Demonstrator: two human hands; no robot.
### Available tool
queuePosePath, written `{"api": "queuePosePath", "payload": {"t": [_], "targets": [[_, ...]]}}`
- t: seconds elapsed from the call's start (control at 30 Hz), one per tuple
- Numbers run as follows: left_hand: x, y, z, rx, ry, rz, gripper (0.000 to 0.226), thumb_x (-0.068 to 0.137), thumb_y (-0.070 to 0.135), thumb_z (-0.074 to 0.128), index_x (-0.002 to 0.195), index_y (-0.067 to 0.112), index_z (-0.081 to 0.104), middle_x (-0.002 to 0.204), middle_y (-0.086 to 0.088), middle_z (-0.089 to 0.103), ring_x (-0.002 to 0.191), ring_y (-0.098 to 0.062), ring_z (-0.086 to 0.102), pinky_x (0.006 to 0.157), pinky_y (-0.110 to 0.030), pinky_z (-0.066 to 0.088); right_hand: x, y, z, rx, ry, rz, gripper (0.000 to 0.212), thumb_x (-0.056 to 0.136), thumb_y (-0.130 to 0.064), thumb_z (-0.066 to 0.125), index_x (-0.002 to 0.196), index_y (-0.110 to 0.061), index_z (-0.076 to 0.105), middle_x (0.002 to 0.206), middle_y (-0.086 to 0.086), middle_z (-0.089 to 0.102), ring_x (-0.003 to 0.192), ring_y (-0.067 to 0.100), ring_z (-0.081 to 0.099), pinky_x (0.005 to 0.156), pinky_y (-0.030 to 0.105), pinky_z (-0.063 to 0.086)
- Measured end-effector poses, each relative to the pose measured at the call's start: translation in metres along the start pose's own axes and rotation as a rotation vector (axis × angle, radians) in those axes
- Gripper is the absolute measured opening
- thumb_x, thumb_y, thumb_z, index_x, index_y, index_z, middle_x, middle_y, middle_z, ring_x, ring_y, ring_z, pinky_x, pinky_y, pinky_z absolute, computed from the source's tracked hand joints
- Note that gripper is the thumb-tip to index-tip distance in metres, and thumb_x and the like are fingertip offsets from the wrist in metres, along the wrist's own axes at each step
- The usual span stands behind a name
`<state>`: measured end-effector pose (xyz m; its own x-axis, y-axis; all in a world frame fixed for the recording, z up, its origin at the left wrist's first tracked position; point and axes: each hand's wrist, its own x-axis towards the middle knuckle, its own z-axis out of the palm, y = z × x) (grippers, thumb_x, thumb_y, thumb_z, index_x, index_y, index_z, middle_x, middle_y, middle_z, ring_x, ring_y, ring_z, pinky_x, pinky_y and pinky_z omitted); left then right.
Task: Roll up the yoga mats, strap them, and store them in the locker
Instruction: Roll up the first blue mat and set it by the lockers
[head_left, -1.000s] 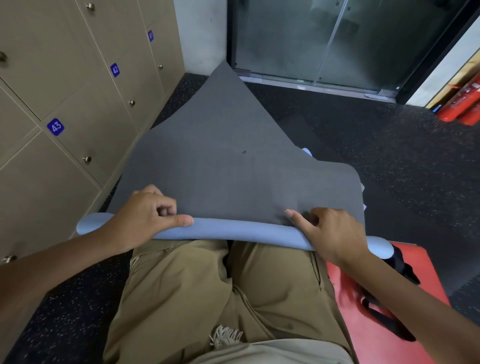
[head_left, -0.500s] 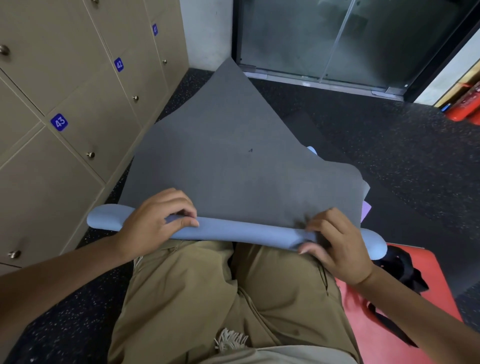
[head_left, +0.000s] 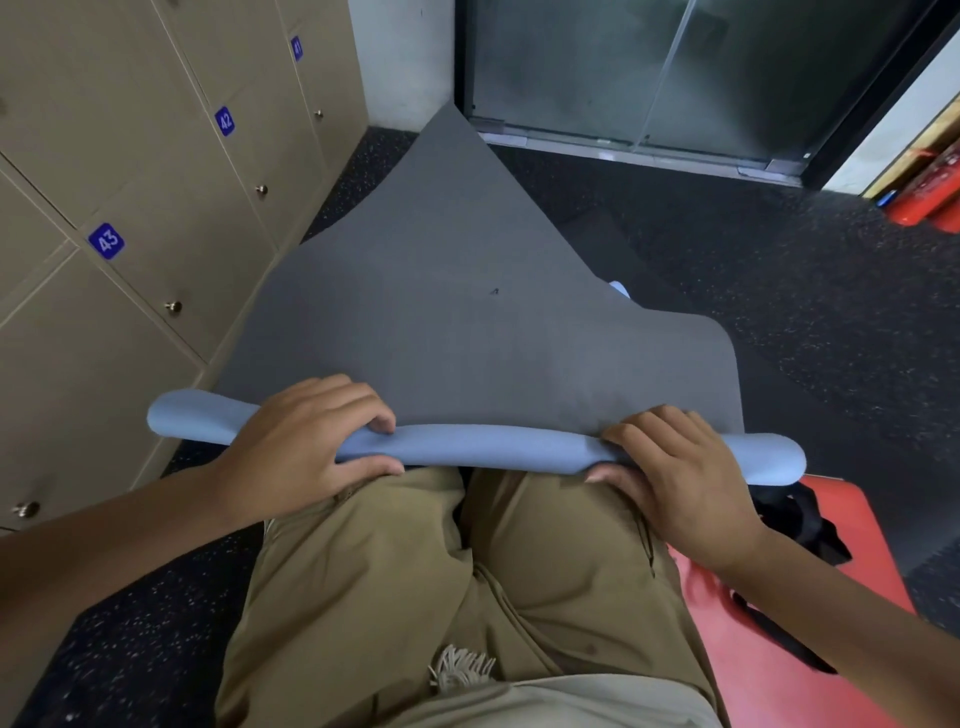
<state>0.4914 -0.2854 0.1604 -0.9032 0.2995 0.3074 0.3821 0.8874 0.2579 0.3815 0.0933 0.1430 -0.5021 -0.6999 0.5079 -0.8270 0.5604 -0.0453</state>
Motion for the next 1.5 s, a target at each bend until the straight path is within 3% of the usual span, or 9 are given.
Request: {"api": "queuePosePath", "payload": {"t": [0.37,0.53,0.63,0.8,0.9,1.07,1.23,1.33,1.5], "targets": [[0.018,0.001,0.011,0.014,0.004,-0.281,0.039,0.095,0.058,0.039,0.086,0.027,0.062,0.078,0.013,0.059,0.073,-0.013,0.056,0.063,-0.034,0.044,0.030,0.005,0.010,0.020,-0.125,0.254,0.050,0.106,-0.055,0.031,0.087,-0.022,0.064,0.077,-0.006,0.056,0.076,0.021,0.048,0.070,0.035,0.034],[0.038,-0.016,0.000,-0.295,-0.151,-0.423,0.020,0.094,0.051,0.065,0.083,0.034,0.063,0.084,0.018,0.067,0.078,-0.010,0.062,0.071,-0.036,0.048,0.054,0.017,0.006,0.151,-0.303,0.402,0.046,0.100,-0.067,0.031,0.090,-0.028,0.053,0.082,-0.013,0.053,0.070,0.008,0.047,0.059,0.023,0.029],[0.045,-0.020,-0.002,-0.429,-0.135,-0.489,0.017,0.090,0.040,0.075,0.082,0.031,0.063,0.086,0.015,0.066,0.069,-0.014,0.058,0.068,-0.034,0.046,0.068,0.027,0.011,0.212,-0.380,0.436,0.044,0.093,-0.071,0.033,0.086,-0.030,0.045,0.083,-0.011,0.052,0.070,0.008,0.051,0.059,0.031,0.035],[0.027,-0.015,0.015,-0.242,0.204,-0.352,0.027,0.095,0.049,0.062,0.081,0.026,0.059,0.084,0.014,0.058,0.079,-0.010,0.060,0.070,-0.032,0.047,0.084,0.039,0.023,0.268,-0.467,0.480,0.044,0.095,-0.065,0.043,0.078,-0.025,0.047,0.072,-0.006,0.057,0.071,0.014,0.055,0.060,0.033,0.041],[0.018,-0.021,0.021,-0.053,0.220,-0.140,0.042,0.095,0.053,0.060,0.089,0.012,0.069,0.093,0.006,0.065,0.101,-0.019,0.059,0.090,-0.029,0.046,0.087,0.042,0.026,0.249,-0.500,0.512,0.044,0.097,-0.061,0.046,0.075,-0.023,0.048,0.067,-0.005,0.056,0.067,0.013,0.054,0.056,0.031,0.037],[0.019,-0.023,0.021,0.067,0.201,-0.068,0.055,0.088,0.065,0.065,0.091,0.010,0.070,0.094,0.004,0.066,0.088,-0.017,0.060,0.080,-0.024,0.045,0.077,0.043,0.035,0.113,-0.265,0.446,0.054,0.098,-0.063,0.045,0.067,-0.019,0.049,0.060,-0.007,0.049,0.066,0.019,0.047,0.061,0.035,0.034],[0.032,-0.021,0.016,0.032,0.160,-0.137,0.051,0.095,0.065,0.052,0.082,0.018,0.067,0.079,0.011,0.062,0.073,-0.012,0.058,0.066,-0.026,0.041,0.057,0.022,0.030,-0.036,0.094,0.260,0.037,0.104,-0.027,0.052,0.072,-0.008,0.052,0.070,0.007,0.051,0.064,0.029,0.044,0.060,0.044,0.040],[0.045,-0.021,0.007,-0.120,0.072,-0.300,0.059,0.090,0.081,0.040,0.078,0.028,0.063,0.069,0.016,0.058,0.066,-0.006,0.056,0.058,-0.030,0.043,0.041,0.022,0.024,-0.069,0.108,0.149,0.039,0.107,-0.025,0.048,0.079,-0.002,0.062,0.083,0.012,0.058,0.069,0.033,0.050,0.063,0.047,0.043],[0.068,-0.028,0.005,-0.272,-0.081,-0.538,0.055,0.073,0.079,0.048,0.070,0.026,0.062,0.064,0.003,0.061,0.065,-0.014,0.059,0.062,-0.036,0.044,0.037,0.024,0.024,-0.095,-0.017,0.114,0.050,0.095,-0.054,0.062,0.112,-0.007,0.069,0.102,0.009,0.064,0.087,0.031,0.057,0.075,0.044,0.048]]}}
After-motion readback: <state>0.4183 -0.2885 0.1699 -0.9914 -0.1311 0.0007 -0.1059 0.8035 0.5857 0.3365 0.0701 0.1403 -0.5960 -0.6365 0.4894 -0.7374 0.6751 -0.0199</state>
